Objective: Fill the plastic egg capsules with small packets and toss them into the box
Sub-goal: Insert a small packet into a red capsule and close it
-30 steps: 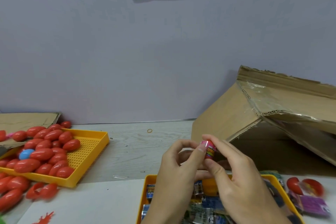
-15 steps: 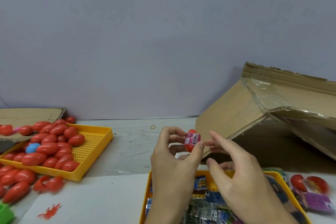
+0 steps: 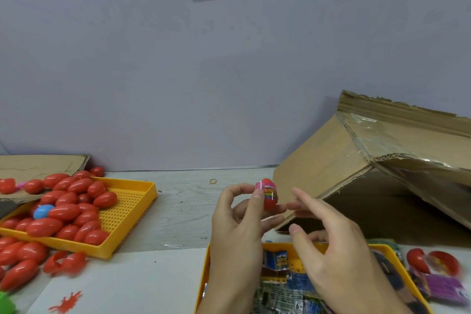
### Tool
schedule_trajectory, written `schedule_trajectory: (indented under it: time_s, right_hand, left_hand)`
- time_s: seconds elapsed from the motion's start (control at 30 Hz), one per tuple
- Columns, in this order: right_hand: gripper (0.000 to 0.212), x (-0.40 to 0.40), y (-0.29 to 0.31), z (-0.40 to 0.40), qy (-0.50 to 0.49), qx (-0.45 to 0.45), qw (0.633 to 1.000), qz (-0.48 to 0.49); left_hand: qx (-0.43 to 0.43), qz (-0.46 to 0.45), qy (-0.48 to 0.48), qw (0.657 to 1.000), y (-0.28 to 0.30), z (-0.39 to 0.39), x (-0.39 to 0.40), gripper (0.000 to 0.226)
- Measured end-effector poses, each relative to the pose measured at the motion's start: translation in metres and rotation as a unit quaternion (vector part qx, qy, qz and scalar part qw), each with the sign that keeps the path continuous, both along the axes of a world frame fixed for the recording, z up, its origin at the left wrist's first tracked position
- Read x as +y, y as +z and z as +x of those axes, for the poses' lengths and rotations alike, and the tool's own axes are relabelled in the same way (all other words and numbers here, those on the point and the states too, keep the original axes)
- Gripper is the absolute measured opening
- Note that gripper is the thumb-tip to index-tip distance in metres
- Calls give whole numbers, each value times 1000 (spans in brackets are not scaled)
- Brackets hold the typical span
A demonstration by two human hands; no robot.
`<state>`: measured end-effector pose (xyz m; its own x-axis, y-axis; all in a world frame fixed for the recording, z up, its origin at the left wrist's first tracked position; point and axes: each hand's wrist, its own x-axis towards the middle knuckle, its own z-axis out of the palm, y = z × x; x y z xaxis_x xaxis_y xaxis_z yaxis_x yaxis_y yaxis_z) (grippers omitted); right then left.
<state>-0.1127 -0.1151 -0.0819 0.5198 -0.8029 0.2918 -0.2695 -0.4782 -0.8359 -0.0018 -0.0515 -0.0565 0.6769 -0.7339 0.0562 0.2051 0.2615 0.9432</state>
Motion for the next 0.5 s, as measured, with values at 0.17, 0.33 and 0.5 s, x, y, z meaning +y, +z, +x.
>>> schedule_trajectory:
  time_s: [0.17, 0.33, 0.5]
  right_hand:
    - [59, 0, 0, -1, 2, -1, 1000, 3]
    - [61, 0, -1, 0, 1, 5, 1000, 1]
    - [64, 0, 0, 0, -3, 7, 1000, -2]
  left_hand:
    - [218, -69, -76, 971, 6, 2, 2, 23]
    - [278, -100, -118, 948, 10, 3, 4, 34]
    - [319, -103, -140, 932, 11, 4, 7, 31]
